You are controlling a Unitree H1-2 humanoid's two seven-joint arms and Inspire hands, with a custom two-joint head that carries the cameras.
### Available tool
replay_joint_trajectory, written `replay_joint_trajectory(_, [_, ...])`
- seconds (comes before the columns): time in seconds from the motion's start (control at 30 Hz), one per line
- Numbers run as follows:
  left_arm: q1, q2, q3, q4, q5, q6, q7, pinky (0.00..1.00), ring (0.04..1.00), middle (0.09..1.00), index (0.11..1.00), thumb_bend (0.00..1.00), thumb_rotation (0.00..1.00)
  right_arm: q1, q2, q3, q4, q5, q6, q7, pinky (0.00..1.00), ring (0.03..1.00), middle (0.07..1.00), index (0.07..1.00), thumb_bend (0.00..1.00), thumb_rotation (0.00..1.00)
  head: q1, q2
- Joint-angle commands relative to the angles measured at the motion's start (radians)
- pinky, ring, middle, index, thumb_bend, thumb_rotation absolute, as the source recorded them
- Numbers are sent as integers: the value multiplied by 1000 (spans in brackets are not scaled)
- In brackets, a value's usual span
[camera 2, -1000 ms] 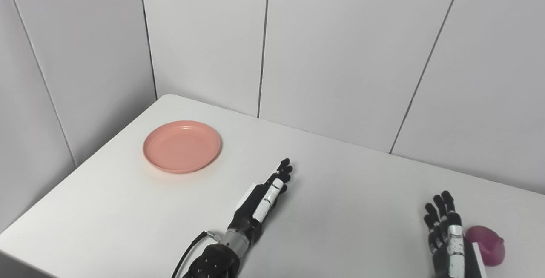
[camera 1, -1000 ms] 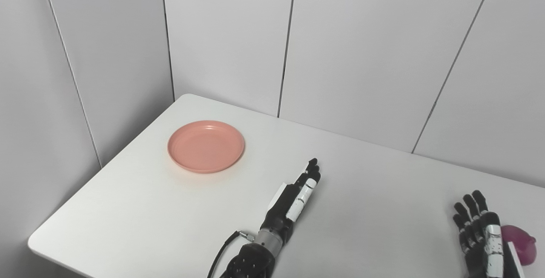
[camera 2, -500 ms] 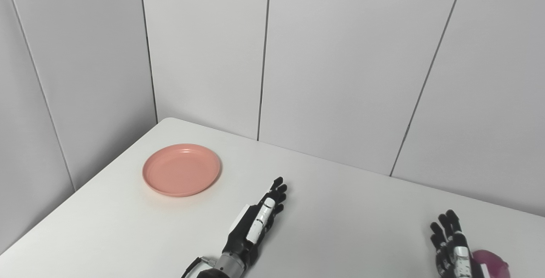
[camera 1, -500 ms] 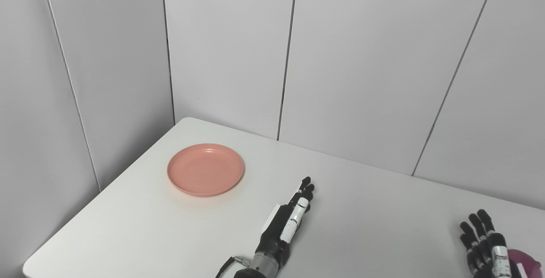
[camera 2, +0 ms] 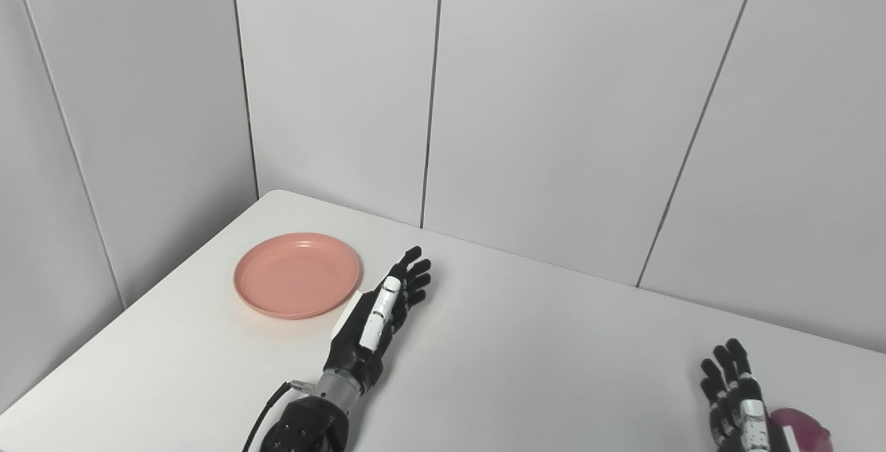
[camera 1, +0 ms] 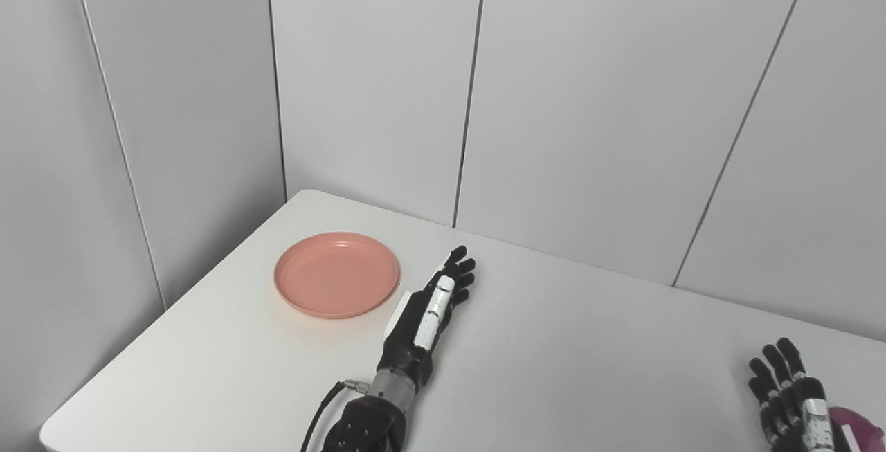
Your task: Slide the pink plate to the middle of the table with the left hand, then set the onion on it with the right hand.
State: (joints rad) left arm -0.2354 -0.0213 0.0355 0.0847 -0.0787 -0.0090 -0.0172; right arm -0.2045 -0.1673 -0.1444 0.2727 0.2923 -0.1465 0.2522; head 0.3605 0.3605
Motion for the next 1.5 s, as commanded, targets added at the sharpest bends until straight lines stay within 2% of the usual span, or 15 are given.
replay_joint_trajectory(0.0, [-55,27,13,-29,7,1,5,937,916,919,915,565,1000,60,5,-4,85,9,-52,21,1000,976,983,993,553,890,1,1])
replay_joint_trajectory(0.17, [-75,60,49,-36,4,9,22,905,889,888,878,557,1000,67,6,-5,72,4,-44,13,1000,968,978,990,557,883,10,-1])
replay_joint_trajectory(0.37, [-117,103,100,-10,0,5,43,892,878,876,860,576,1000,68,-5,-4,89,9,-68,34,1000,981,989,1000,556,909,21,-1])
replay_joint_trajectory(0.57, [-176,161,140,56,-18,17,43,859,847,838,822,585,1000,69,-3,-6,92,6,-74,27,1000,976,981,990,563,892,29,-7])
replay_joint_trajectory(0.73, [-235,242,170,151,-41,5,15,852,843,833,818,595,1000,65,-5,-2,101,-3,-82,27,1000,981,985,996,573,914,35,-16])
replay_joint_trajectory(0.87, [-280,302,189,239,-58,-28,0,818,816,815,799,582,1000,70,10,-16,87,25,-60,19,1000,967,967,970,573,828,36,-19])
replay_joint_trajectory(1.0, [-312,348,194,318,-55,-61,-19,853,833,817,795,603,1000,70,14,-17,87,23,-64,18,1000,963,960,959,573,813,34,-22])
replay_joint_trajectory(1.07, [-333,375,196,369,-55,-79,-28,835,824,807,785,615,1000,71,15,-18,83,24,-61,17,1000,963,958,956,562,807,34,-22])
replay_joint_trajectory(1.3, [-393,438,208,499,-69,-110,-57,811,812,812,799,554,1000,67,18,-19,94,21,-67,15,1000,959,952,952,558,808,35,-28])
replay_joint_trajectory(1.47, [-423,472,197,579,-56,-149,-61,794,803,797,792,557,1000,65,17,-19,98,24,-68,17,1000,959,951,948,553,798,36,-31])
